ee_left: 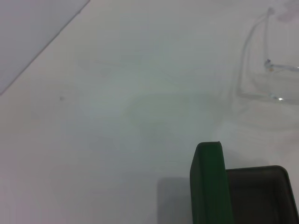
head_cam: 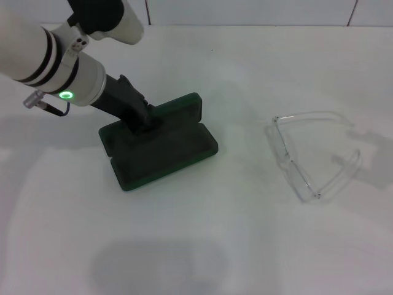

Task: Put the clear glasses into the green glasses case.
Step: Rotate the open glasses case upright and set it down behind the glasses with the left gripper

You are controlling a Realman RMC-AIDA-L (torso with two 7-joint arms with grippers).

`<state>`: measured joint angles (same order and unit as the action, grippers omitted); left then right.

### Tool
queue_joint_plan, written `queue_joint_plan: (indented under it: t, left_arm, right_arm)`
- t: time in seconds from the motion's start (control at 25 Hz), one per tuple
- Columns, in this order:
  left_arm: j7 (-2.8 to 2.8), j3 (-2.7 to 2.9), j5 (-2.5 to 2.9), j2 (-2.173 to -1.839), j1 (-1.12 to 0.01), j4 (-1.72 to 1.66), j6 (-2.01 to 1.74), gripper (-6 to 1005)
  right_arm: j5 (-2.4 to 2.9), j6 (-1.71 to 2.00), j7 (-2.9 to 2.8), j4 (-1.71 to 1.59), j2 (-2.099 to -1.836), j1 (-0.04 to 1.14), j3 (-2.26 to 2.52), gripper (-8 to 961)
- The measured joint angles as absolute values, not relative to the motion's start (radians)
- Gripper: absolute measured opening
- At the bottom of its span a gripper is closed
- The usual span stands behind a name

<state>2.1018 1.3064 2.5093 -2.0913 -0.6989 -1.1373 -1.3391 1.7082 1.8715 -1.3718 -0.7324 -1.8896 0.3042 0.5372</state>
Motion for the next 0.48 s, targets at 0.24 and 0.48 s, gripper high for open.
queue_joint_plan:
  t: [0.24, 0.48]
  left_arm:
    - [2.113, 1.387, 2.462, -2.092, -0.668, -1.225, -1.339, 205]
    - [2.119, 1.544, 2.453, -2.094, -0.664, -1.263, -1.280, 207]
  right_arm:
    - [1.706, 1.887, -1.319, -0.687, -1.891, 0.276, 0.372, 708]
    - [1.700, 1.941, -1.259, -0.651, -1.896, 0.236, 0.243, 704]
